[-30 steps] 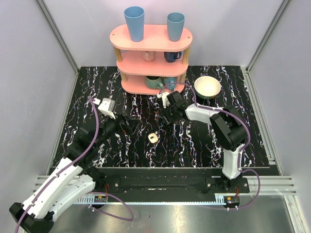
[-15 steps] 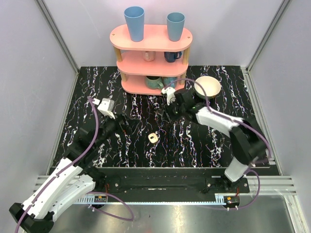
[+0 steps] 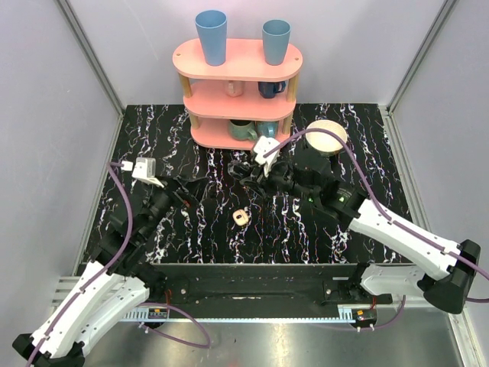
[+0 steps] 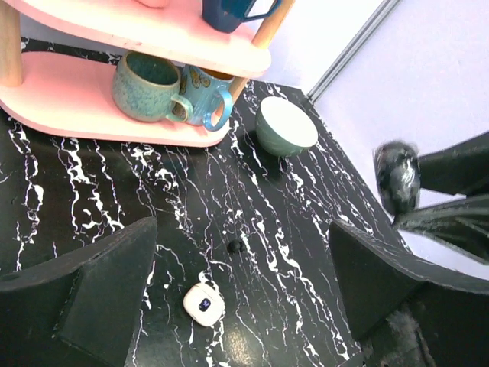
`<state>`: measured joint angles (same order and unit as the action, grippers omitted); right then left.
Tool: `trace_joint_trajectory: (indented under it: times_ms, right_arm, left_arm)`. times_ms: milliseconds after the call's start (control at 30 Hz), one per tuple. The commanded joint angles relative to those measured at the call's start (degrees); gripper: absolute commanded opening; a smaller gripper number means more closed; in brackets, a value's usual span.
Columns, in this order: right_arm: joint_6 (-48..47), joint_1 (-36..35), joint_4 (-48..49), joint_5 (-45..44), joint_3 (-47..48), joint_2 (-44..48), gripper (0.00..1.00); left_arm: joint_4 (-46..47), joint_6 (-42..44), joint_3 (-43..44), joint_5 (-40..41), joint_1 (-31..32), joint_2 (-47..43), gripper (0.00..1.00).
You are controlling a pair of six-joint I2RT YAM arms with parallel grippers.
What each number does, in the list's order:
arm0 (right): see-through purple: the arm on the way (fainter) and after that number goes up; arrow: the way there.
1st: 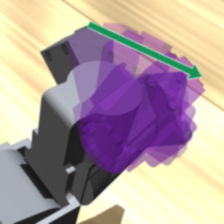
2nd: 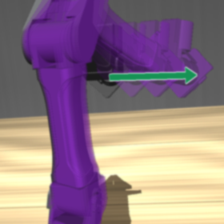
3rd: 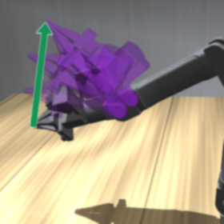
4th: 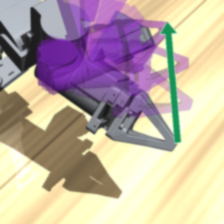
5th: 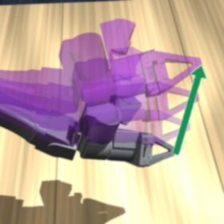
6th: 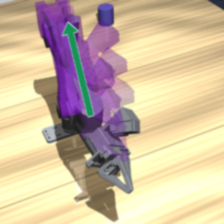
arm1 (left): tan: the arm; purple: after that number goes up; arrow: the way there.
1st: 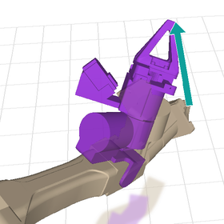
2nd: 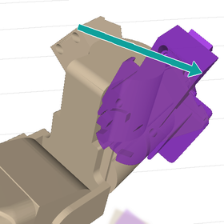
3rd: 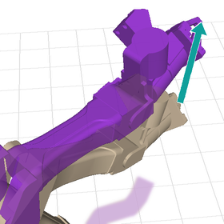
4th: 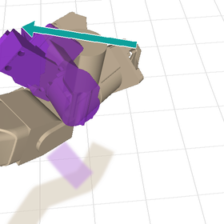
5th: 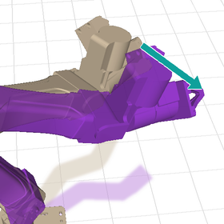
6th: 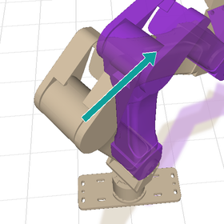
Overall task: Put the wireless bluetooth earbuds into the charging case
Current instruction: Pass from the right arm to the left
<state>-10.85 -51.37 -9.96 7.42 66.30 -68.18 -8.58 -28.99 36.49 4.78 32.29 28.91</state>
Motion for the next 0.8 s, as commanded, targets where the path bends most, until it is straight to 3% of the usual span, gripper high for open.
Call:
trace_joint_trajectory:
  times_ms: [0,367,567,767]
  right_arm:
    - [-8.65,-3.29,-0.16,-8.37,-1.52,3.31,0.09]
    - [-18.94,-7.16,7.32,-14.71,-7.33,6.84,0.07]
    - [-19.82,-7.25,8.37,-15.68,-7.94,6.22,0.06]
    - [-19.47,-7.42,8.73,-14.98,-7.51,6.22,0.06]
  left_arm:
    - [3.57,-0.19,3.67,1.55,-0.21,-1.22,0.99]
    - [5.15,0.77,3.5,-1.51,-0.21,-0.61,0.99]
    - [11.73,3.15,4.82,-20.37,-0.3,5.27,0.99]
    - [20.17,-1.41,4.12,-31.57,-0.21,9.93,0.99]
